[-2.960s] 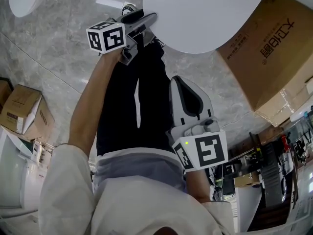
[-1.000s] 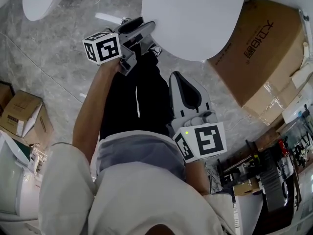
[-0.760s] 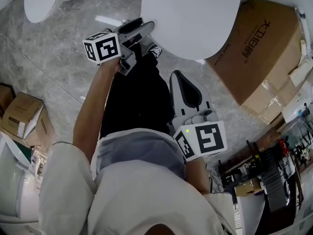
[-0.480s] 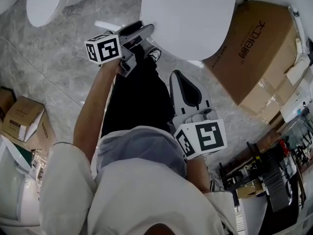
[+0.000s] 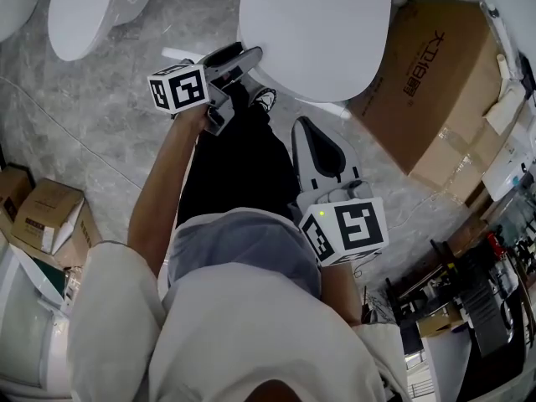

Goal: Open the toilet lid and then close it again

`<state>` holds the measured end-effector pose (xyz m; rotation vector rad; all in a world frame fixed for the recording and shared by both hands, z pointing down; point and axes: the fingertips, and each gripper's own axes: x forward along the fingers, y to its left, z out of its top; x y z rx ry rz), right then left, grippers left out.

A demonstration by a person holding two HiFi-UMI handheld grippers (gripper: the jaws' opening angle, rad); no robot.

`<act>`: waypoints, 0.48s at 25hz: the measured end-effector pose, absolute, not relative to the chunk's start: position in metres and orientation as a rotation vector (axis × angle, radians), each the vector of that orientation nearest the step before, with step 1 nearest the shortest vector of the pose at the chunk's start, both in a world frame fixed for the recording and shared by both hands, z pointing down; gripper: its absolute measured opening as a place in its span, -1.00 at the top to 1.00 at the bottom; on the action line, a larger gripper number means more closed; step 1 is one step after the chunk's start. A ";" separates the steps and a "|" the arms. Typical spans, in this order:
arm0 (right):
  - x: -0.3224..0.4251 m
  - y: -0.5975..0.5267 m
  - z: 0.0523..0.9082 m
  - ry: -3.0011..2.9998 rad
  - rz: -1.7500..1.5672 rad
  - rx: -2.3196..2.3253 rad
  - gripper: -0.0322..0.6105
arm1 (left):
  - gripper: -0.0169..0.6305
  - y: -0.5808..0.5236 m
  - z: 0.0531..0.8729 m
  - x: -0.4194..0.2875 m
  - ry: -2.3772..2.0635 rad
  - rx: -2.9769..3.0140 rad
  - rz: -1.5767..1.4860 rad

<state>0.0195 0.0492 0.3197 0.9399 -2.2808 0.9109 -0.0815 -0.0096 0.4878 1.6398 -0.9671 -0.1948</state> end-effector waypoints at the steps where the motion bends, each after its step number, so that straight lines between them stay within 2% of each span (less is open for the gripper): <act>1: 0.020 0.049 0.318 -2.279 0.911 0.948 0.87 | 0.12 -0.010 0.486 -0.081 -0.961 1.640 -0.190; 12: 0.022 0.041 0.298 -2.269 0.905 1.032 0.87 | 0.11 -0.020 0.466 -0.082 -0.916 1.660 -0.170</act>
